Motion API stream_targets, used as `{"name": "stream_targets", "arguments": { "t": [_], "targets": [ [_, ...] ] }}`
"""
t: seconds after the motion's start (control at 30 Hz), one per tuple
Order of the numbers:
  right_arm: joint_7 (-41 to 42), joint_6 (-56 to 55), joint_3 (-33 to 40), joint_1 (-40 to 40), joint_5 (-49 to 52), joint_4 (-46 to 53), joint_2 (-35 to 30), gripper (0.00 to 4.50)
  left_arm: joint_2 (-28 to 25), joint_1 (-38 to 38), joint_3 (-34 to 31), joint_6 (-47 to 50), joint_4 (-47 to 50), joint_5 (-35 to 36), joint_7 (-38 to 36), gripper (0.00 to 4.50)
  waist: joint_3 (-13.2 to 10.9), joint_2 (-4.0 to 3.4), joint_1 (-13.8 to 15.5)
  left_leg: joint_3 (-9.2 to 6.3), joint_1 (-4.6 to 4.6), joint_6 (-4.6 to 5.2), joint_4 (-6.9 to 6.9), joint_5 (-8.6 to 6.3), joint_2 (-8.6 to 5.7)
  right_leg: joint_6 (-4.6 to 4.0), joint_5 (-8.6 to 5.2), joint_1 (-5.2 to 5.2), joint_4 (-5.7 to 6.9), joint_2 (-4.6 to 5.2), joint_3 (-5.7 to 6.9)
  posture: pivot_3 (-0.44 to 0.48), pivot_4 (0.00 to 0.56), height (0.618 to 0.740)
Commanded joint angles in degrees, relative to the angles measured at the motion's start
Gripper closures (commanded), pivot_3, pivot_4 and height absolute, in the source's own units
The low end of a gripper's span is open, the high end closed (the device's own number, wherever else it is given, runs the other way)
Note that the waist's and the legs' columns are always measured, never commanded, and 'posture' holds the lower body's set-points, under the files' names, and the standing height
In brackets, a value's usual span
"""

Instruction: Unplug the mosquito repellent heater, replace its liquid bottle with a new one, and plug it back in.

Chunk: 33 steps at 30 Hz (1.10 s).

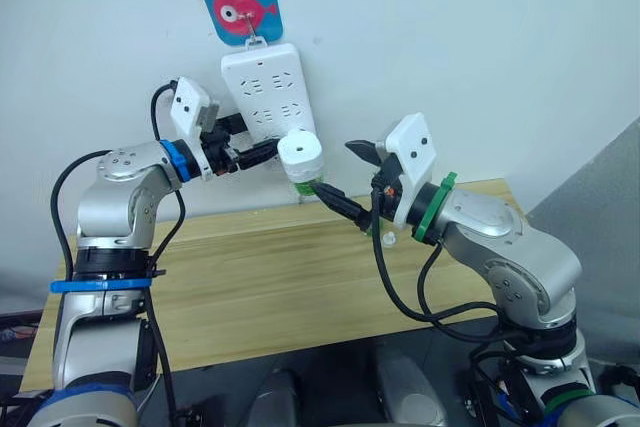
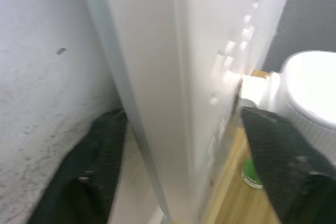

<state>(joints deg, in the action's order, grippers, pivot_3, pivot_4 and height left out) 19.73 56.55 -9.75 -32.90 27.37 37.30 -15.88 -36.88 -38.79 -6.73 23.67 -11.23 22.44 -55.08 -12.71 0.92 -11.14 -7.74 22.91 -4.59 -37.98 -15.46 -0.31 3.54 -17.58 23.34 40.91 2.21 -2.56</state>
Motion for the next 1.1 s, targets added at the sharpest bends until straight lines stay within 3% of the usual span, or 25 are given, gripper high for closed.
{"name": "stream_targets", "arguments": {
  "t": [0.03,0.17,0.33,0.43,0.53,0.63,0.77,0.8,0.93,1.1],
  "targets": [
    [1.06,-0.39,1.48,0.20,1.51,3.12,-1.41,0.00,-5.12,1.86,-4.23,-1.87,-0.18,-1.52,1.42,0.15,0.00,-0.01,-0.15,0.00,-0.01,0.00,0.00,0.00,0.01,0.00,0.00,0.00,0.01,-0.01,0.00,-0.151,0.183,0.740],
    [2.98,-1.01,2.00,0.82,3.34,3.86,-3.14,0.00,-9.51,4.93,-6.09,-3.33,0.46,-1.79,1.17,0.15,0.00,-0.01,0.03,-0.05,-0.08,0.08,0.04,-0.04,0.09,-0.03,-0.02,0.00,0.06,-0.10,0.02,-0.126,0.183,0.740],
    [5.93,-1.82,2.44,1.48,5.66,4.28,-4.84,0.00,-15.52,12.45,-8.10,-1.86,7.58,1.56,-5.24,0.15,0.00,-0.01,0.49,-0.04,-0.02,0.18,0.08,-0.10,0.06,-0.04,-0.02,0.00,-0.06,-0.06,0.02,-0.093,0.183,0.740],
    [6.86,-2.72,2.39,1.93,6.27,4.07,-5.09,0.58,-19.27,19.43,-10.17,1.25,15.40,5.85,-10.90,0.11,0.00,-0.01,1.52,-0.03,0.02,0.17,0.17,-0.10,0.05,-0.04,-0.02,0.00,-0.18,-0.01,0.02,-0.070,0.182,0.740],
    [7.57,-4.17,0.92,2.40,5.55,3.45,-5.54,1.64,-22.15,27.05,-13.27,4.40,23.35,10.07,-15.15,0.11,0.00,-0.01,2.60,-0.01,0.03,0.19,0.17,-0.11,0.06,-0.05,-0.03,0.01,-0.21,0.02,0.01,-0.042,0.181,0.740],
    [7.57,-6.80,-2.09,2.88,2.62,2.21,-6.22,2.74,-20.85,35.23,-17.56,8.79,33.44,15.48,-14.10,0.11,0.00,-0.02,3.57,0.02,-0.01,0.23,0.16,-0.13,0.10,-0.07,-0.04,0.01,-0.15,0.00,-0.02,-0.029,0.180,0.740],
    [6.54,-11.20,-6.50,2.73,-2.53,-0.72,-5.29,4.26,-13.81,43.53,-21.06,9.14,43.87,18.29,-6.71,0.11,0.00,-0.01,5.27,0.04,-0.05,0.23,0.12,-0.13,0.12,-0.09,-0.06,-0.03,-0.13,-0.02,-0.02,-0.014,0.179,0.740],
    [6.12,-12.17,-7.48,2.50,-3.73,-1.56,-4.74,4.46,-12.32,45.30,-21.17,8.04,45.62,17.59,-5.69,0.11,0.01,0.01,5.69,0.04,-0.06,0.23,0.09,-0.13,0.12,-0.09,-0.06,-0.05,-0.10,-0.02,-0.01,-0.014,0.179,0.740],
    [3.13,-15.11,-10.81,0.77,-9.15,-6.84,-1.06,4.46,-6.55,52.55,-19.51,2.62,52.16,14.24,-2.61,0.11,0.03,0.03,6.45,0.04,-0.07,0.21,0.07,-0.12,0.12,-0.09,-0.06,-0.06,-0.10,-0.02,-0.02,-0.011,0.179,0.740],
    [2.39,-17.02,-11.20,-0.43,-12.84,-10.92,0.90,4.46,-5.33,53.55,-17.63,2.31,54.59,14.82,0.30,0.11,0.05,0.04,7.51,0.03,-0.08,0.19,0.07,-0.11,0.10,-0.09,-0.06,-0.07,-0.10,-0.03,0.00,-0.003,0.175,0.740]
  ]
}}
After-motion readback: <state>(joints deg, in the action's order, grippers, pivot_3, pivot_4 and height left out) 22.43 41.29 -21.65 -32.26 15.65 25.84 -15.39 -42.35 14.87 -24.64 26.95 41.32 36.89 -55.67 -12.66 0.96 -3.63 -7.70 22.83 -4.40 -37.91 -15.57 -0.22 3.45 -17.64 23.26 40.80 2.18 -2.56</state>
